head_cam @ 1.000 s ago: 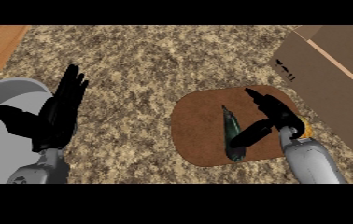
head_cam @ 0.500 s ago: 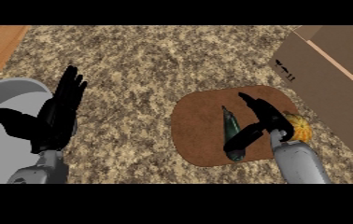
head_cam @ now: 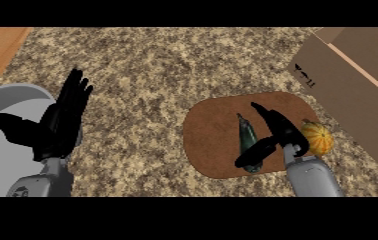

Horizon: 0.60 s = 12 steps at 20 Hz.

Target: Pick the eggplant from the cutting board and place it in the cardboard box

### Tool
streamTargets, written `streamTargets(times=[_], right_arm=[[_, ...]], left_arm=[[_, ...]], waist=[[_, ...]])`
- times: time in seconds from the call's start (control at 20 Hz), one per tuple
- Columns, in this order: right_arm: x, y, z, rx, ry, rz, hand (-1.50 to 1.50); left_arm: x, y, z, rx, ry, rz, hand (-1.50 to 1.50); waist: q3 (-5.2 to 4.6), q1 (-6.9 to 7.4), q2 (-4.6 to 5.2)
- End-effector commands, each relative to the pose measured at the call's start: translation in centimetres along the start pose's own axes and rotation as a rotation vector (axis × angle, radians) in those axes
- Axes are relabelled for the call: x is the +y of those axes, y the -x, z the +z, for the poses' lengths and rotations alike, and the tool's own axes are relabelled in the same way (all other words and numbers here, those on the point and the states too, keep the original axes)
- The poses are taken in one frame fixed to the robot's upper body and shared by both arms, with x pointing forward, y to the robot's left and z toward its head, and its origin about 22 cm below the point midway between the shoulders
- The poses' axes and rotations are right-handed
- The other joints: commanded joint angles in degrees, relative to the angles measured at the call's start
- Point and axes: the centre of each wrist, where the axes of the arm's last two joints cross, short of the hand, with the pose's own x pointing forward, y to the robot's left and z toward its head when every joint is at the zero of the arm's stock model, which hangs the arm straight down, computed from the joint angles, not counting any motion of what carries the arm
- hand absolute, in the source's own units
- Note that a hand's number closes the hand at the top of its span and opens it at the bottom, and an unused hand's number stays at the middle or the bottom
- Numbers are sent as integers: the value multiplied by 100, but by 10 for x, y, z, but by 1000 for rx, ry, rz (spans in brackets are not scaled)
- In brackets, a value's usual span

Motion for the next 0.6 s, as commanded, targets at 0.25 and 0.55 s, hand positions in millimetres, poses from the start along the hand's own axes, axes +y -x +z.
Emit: streamTargets(times=[0.25, 0.55], right_arm=[[5, 5, -14, -74, 47, 126, 150], [27, -6, 21, -275, 69, 376, 150]], left_arm=[[5, -23, -12, -3, 4, 5, 0], [1, 1, 1, 10, -17, -4, 0]], waist=[[25, 8, 33], [21, -36, 9]])
